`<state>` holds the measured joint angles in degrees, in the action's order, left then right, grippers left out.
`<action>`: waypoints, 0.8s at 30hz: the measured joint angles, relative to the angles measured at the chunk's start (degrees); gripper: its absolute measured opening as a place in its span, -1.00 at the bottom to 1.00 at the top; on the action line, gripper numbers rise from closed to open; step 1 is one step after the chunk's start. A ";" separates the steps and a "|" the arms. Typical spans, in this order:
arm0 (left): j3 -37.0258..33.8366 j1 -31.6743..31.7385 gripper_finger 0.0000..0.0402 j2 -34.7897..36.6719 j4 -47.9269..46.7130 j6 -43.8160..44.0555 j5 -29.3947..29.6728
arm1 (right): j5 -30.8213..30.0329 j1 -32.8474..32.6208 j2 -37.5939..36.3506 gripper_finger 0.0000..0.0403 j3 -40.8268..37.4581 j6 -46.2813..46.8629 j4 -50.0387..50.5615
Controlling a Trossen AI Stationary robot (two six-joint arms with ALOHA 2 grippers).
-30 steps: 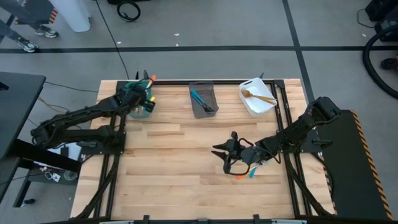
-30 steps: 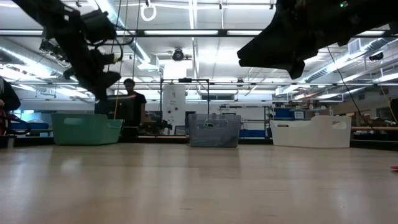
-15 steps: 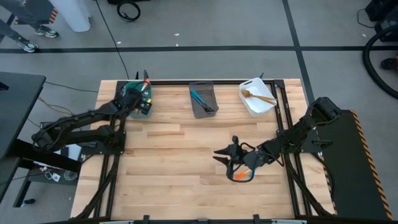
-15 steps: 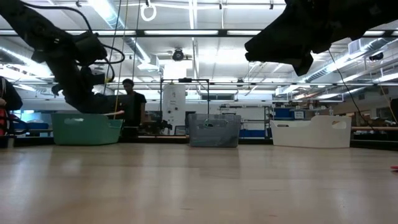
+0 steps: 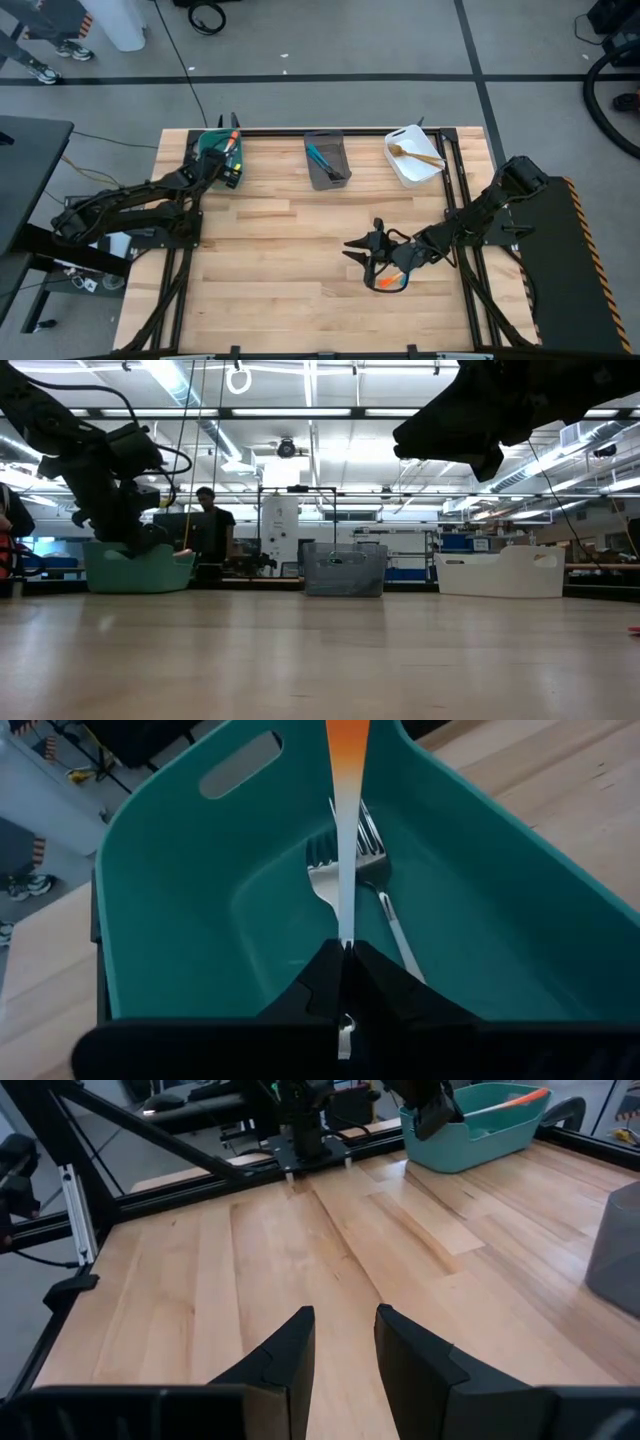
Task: Sort silverware by color (type)
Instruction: Put the left orange fork into the green bin, then put the orange fork into the green bin
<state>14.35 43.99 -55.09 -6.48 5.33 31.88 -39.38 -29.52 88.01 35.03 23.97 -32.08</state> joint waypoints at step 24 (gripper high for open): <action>2.04 -0.41 -0.24 0.00 -0.99 4.21 -2.34 | 0.00 0.00 0.00 -0.48 0.00 -0.04 0.00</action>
<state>16.39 43.58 -55.09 -7.47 9.54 29.54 -39.38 -29.52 88.01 35.03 23.92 -32.07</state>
